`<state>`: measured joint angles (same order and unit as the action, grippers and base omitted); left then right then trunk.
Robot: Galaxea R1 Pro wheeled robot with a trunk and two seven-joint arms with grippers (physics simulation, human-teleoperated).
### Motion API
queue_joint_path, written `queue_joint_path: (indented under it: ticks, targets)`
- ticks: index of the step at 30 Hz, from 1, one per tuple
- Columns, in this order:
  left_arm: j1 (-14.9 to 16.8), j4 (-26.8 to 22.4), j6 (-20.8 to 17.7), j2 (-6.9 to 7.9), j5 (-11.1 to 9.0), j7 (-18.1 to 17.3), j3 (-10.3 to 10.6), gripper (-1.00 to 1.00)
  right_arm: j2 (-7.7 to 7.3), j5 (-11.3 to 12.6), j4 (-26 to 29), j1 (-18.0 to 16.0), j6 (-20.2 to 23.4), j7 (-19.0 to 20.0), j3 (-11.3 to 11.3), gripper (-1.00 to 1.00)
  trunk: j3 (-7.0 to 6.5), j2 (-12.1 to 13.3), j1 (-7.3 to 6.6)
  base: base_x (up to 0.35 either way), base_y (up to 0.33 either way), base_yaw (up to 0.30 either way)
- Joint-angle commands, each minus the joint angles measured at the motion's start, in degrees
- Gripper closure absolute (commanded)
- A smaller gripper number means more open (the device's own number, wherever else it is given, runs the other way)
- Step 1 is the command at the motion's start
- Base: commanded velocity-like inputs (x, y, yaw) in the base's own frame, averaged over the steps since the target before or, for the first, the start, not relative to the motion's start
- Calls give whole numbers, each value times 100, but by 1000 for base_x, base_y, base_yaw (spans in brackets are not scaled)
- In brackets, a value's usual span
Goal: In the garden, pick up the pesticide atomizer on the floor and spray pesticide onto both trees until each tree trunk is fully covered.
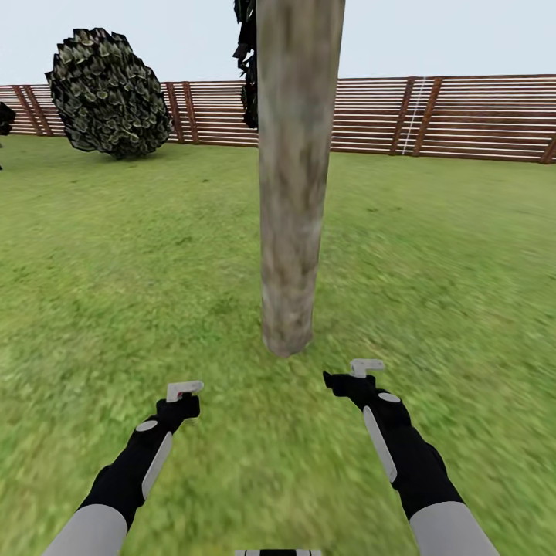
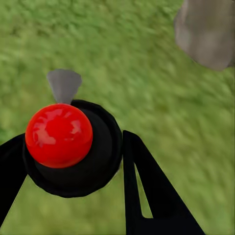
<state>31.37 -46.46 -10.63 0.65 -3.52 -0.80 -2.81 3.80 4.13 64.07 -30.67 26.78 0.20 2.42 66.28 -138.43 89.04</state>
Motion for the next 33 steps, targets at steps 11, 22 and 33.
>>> queue_joint_path:
  ticks: [11, 22, 33]
  targets:
    - [12, -26, 3, 173, 78, -1666, 11, 100, -2, -14, 0, 0, -8, -2, -12, -100, -7, 0, 0, 14, 0, -57]
    - [80, -30, -388, 1178, 988, -5052, 38, 100, -23, -23, 0, 0, 0, 198, 268, -100, -8, 0, 0, 0, 0, -5]
    - [88, -33, -327, 1303, 3322, -6884, 27, 100, -55, -566, 112, 0, 3, 2322, 2057, -100, -8, 0, 0, 0, 0, 0]
